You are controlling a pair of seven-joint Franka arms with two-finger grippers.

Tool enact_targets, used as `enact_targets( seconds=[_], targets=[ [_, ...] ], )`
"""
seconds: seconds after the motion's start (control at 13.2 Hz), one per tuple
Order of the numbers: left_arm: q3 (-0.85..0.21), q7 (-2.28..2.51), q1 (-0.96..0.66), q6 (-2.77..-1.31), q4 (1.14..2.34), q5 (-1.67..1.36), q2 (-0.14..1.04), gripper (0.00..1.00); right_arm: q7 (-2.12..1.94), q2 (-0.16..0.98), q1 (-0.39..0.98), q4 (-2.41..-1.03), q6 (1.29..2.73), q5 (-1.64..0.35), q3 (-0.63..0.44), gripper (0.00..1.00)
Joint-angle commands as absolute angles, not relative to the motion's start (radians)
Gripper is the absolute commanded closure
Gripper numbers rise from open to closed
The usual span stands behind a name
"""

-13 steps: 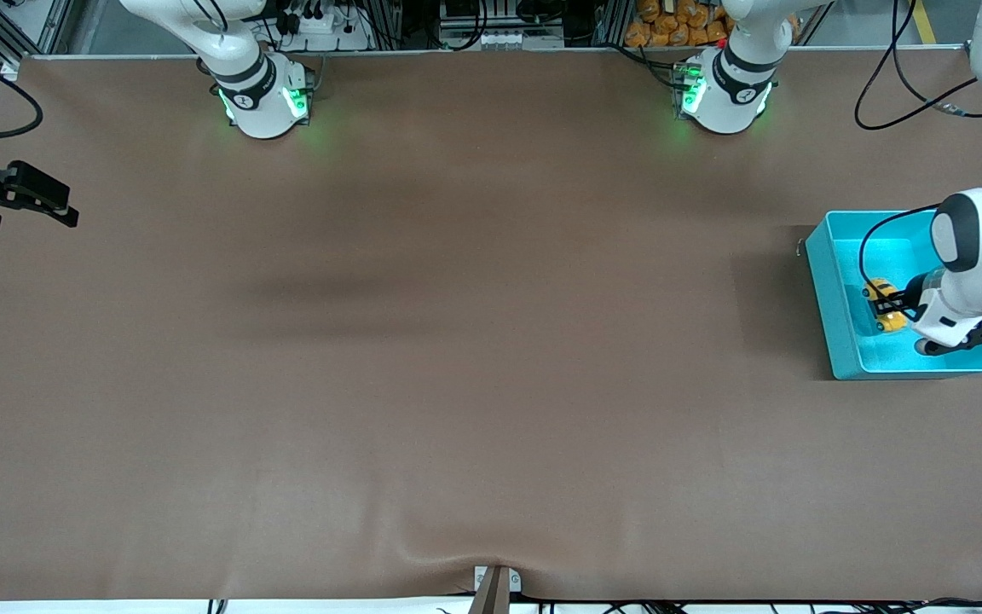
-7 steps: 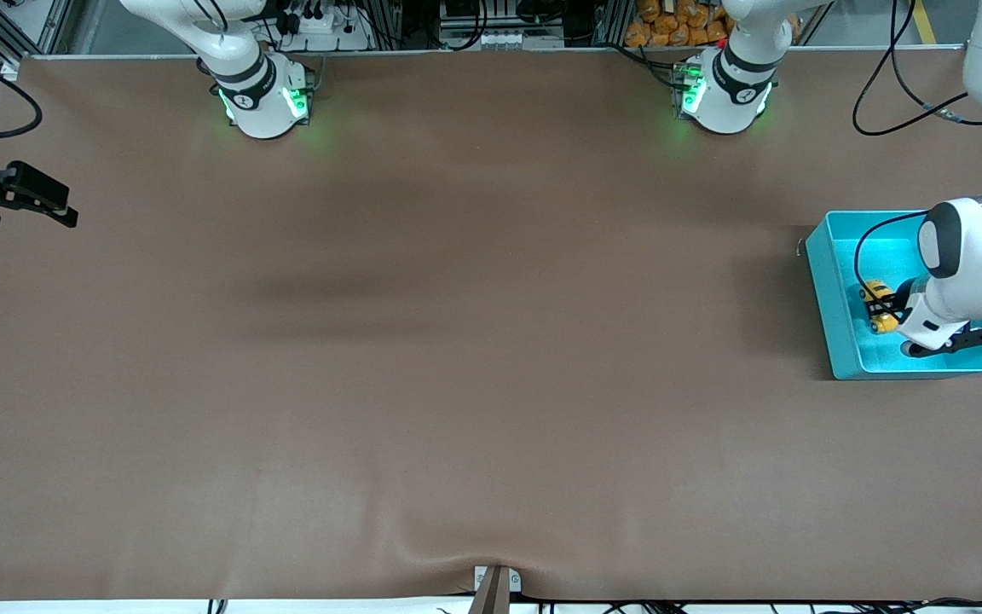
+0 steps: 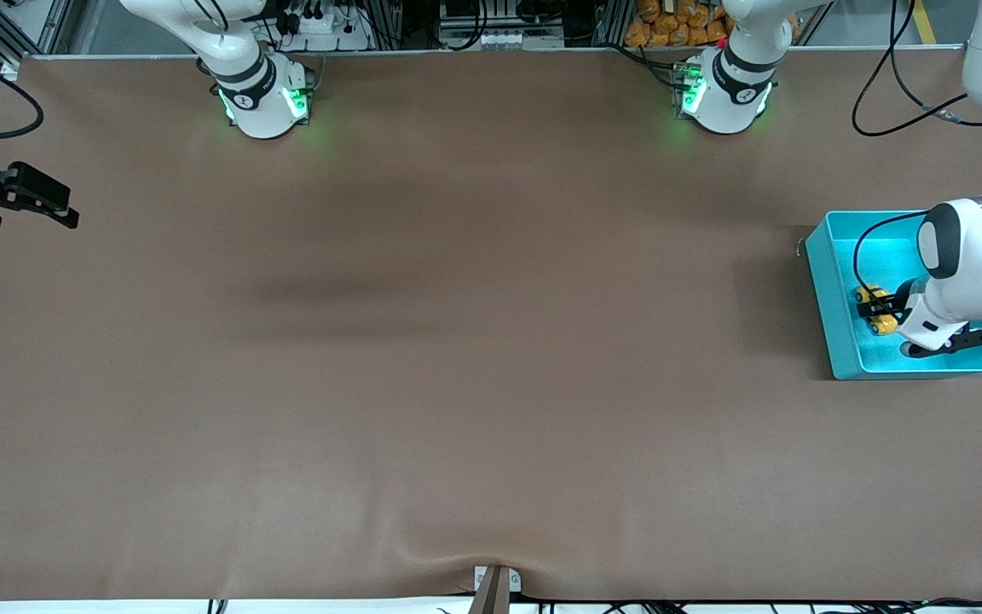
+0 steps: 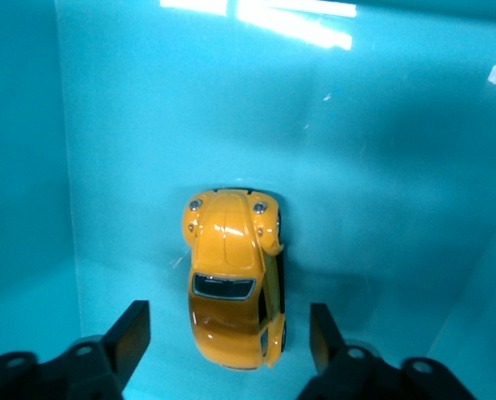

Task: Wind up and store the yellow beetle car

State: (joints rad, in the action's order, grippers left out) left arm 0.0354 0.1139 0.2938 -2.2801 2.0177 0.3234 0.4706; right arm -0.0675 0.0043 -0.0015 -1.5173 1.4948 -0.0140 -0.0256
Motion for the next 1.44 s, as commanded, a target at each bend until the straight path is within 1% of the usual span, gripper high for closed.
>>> enact_targets(
  seconds=[0.0, 0.23, 0.38, 0.45, 0.53, 0.68, 0.76, 0.83, 0.91, 1.13, 1.36],
  targets=[
    [0.029, 0.13, 0.302, -2.289, 2.013, 0.351, 0.445, 0.0, -0.052, -0.012, 0.015, -1.536, 1.502, -0.002, -0.034, 0.0],
    [0.025, 0.126, 0.278, -2.248, 2.005, 0.347, 0.342, 0.0, -0.052, -0.011, 0.015, -1.536, 1.502, -0.002, -0.034, 0.0],
    [0.017, 0.121, 0.238, -2.112, 1.982, 0.336, 0.237, 0.0, -0.052, -0.009, 0.015, -1.536, 1.503, -0.002, -0.034, 0.0],
    [0.009, 0.12, 0.213, -2.015, 1.941, 0.322, 0.2, 0.0, -0.052, -0.009, 0.015, -1.536, 1.505, -0.002, -0.034, 0.0],
    [-0.011, 0.115, 0.192, -1.905, 1.868, 0.29, 0.18, 0.0, -0.052, -0.009, 0.015, -1.536, 1.505, -0.002, -0.034, 0.0],
    [-0.069, 0.115, 0.184, -1.687, 1.684, 0.198, 0.178, 0.0, -0.052, -0.011, 0.014, -1.536, 1.503, -0.002, -0.034, 0.0],
    [-0.089, 0.112, 0.184, -1.627, 1.621, 0.161, 0.175, 0.0, -0.054, -0.011, 0.014, -1.536, 1.502, -0.002, -0.034, 0.0],
    [-0.113, 0.112, 0.175, -1.6, 1.579, 0.135, 0.158, 0.0, -0.054, -0.011, 0.014, -1.536, 1.503, -0.002, -0.034, 0.0],
    [-0.123, 0.11, 0.163, -1.598, 1.569, 0.12, 0.132, 0.0, -0.054, -0.011, 0.014, -1.536, 1.503, -0.002, -0.034, 0.0],
    [-0.123, 0.123, 0.094, -1.598, 1.568, 0.075, 0.054, 0.0, -0.054, -0.009, 0.014, -1.536, 1.503, -0.002, -0.034, 0.0],
    [-0.124, 0.126, 0.046, -1.585, 1.566, 0.022, 0.017, 0.0, -0.054, -0.009, 0.014, -1.536, 1.503, -0.002, -0.034, 0.0]
  ],
)
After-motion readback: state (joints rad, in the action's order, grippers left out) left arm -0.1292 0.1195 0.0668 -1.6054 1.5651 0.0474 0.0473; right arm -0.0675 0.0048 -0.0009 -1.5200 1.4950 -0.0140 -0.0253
